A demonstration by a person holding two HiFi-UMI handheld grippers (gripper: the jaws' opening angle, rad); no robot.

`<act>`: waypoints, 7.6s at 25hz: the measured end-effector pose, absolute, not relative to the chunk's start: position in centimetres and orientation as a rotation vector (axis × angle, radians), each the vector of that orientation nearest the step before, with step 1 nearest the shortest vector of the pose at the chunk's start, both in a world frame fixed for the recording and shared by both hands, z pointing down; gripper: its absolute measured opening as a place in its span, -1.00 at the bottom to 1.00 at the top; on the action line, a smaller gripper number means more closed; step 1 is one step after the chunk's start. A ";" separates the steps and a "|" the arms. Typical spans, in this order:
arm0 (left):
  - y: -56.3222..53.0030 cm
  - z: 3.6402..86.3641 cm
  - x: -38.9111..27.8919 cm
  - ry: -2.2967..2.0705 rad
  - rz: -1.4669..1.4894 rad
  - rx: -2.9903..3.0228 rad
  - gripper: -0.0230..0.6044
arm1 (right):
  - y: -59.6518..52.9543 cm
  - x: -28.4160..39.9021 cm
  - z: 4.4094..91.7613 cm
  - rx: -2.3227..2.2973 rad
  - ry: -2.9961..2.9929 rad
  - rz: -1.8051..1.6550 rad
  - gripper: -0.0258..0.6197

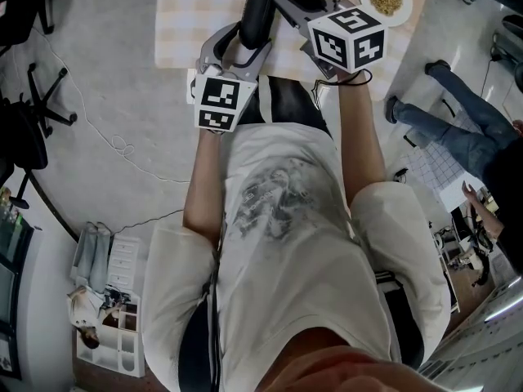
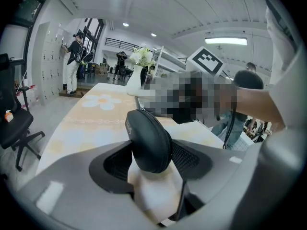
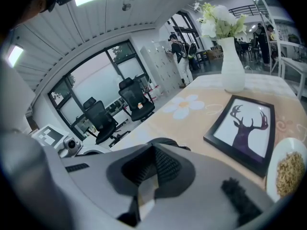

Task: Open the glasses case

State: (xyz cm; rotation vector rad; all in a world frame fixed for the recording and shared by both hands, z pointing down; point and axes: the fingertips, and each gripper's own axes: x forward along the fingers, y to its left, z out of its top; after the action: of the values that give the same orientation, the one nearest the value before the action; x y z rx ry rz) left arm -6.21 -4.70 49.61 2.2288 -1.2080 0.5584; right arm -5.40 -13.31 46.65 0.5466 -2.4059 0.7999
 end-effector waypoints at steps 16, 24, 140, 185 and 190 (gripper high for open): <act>-4.5 49.8 -6.3 -1.216 0.548 2.215 -0.09 | -14.6 -5.4 47.3 0.572 -2.396 0.794 -0.86; -4.4 49.8 -6.3 -1.227 0.541 2.213 -0.10 | -15.1 -5.4 47.5 0.581 -2.394 0.784 -0.86; -6.0 49.3 -8.0 -1.404 0.564 2.042 -0.28 | -9.7 -4.1 48.0 0.687 -2.318 0.728 -0.34; -5.5 50.4 -11.5 -1.468 0.674 1.961 -0.41 | -9.0 -2.3 48.5 0.739 -2.350 0.618 -0.43; -5.5 50.4 -11.4 -1.465 0.671 1.965 -0.41 | -8.8 -2.3 48.3 0.740 -2.357 0.598 -0.55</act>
State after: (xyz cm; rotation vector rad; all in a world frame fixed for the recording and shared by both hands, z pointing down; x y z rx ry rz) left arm -11.44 -5.47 50.38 1.9647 -1.4646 0.6711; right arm -2.33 -8.77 48.33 0.7396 -2.3575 0.5976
